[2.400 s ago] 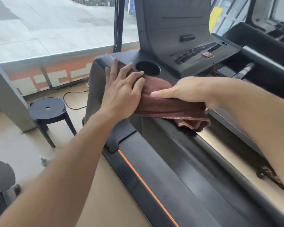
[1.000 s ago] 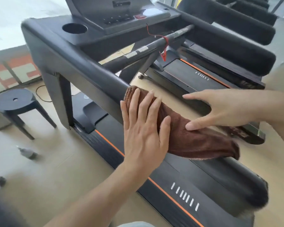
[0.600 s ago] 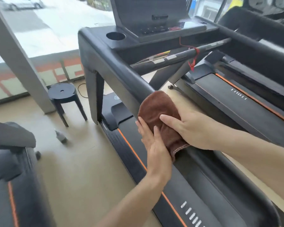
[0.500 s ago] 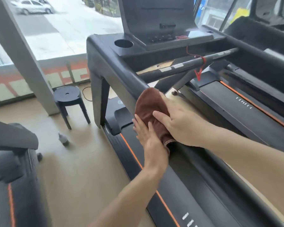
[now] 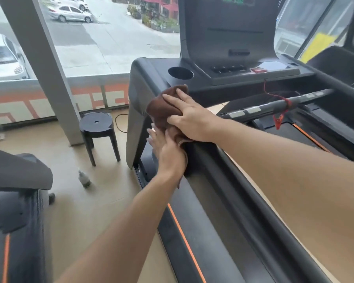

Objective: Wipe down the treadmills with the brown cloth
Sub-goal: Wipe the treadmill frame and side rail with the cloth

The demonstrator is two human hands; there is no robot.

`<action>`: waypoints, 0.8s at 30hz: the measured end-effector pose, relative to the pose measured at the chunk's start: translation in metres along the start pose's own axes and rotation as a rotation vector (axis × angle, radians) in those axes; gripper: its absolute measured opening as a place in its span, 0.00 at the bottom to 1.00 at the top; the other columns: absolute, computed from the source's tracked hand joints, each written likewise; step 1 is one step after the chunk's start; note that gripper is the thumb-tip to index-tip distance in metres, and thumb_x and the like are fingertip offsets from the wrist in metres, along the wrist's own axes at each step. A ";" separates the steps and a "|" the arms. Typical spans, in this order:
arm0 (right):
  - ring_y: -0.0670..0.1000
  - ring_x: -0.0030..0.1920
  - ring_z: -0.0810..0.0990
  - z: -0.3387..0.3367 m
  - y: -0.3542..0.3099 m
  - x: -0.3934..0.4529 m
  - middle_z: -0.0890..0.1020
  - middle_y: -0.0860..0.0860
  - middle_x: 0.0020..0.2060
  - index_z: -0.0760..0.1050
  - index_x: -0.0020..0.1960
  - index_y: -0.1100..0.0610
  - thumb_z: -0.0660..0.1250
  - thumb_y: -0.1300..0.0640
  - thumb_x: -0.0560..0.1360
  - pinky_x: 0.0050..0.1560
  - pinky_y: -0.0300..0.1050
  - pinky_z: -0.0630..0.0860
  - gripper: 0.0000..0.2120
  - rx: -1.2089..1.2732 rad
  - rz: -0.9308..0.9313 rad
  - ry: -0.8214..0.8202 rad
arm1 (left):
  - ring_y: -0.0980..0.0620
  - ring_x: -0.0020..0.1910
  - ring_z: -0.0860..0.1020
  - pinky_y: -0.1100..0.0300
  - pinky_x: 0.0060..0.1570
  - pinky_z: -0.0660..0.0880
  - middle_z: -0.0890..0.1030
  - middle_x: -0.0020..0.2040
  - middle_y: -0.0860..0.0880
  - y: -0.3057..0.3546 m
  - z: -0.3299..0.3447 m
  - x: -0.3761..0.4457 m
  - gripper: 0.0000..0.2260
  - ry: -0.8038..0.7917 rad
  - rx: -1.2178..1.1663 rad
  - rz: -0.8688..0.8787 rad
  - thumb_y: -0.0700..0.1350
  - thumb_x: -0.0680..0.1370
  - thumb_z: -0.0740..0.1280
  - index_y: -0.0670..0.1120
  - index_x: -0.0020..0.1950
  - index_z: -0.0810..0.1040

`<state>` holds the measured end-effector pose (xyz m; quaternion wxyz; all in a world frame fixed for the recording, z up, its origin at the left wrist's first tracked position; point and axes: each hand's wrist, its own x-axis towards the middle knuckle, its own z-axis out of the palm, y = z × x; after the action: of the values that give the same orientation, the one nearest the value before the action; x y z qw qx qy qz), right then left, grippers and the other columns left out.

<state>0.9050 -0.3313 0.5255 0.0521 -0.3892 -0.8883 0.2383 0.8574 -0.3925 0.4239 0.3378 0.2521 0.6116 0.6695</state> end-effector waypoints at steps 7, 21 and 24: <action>0.51 0.61 0.79 0.003 0.025 -0.034 0.81 0.50 0.62 0.69 0.76 0.45 0.61 0.54 0.80 0.69 0.48 0.72 0.24 0.464 0.057 0.094 | 0.51 0.83 0.47 0.46 0.81 0.45 0.50 0.84 0.50 0.021 0.006 0.010 0.30 -0.066 -0.042 0.246 0.60 0.78 0.57 0.58 0.81 0.62; 0.53 0.60 0.84 0.016 0.099 -0.286 0.85 0.53 0.58 0.80 0.64 0.45 0.68 0.44 0.75 0.69 0.55 0.75 0.18 0.901 0.163 -0.144 | 0.59 0.82 0.46 0.43 0.80 0.51 0.49 0.80 0.68 -0.023 0.038 -0.245 0.19 -0.116 -0.001 0.324 0.56 0.78 0.59 0.71 0.68 0.72; 0.53 0.60 0.83 0.021 0.110 -0.338 0.85 0.53 0.59 0.74 0.70 0.46 0.65 0.48 0.81 0.69 0.56 0.75 0.18 0.940 0.139 -0.180 | 0.57 0.82 0.50 0.41 0.79 0.54 0.51 0.81 0.68 -0.034 0.046 -0.298 0.19 -0.125 -0.065 0.310 0.59 0.77 0.60 0.74 0.66 0.73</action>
<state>1.2062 -0.5171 0.4877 0.1291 -0.3596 -0.6572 0.6497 1.0890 -0.5882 0.4187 0.2757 0.3735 0.5211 0.7162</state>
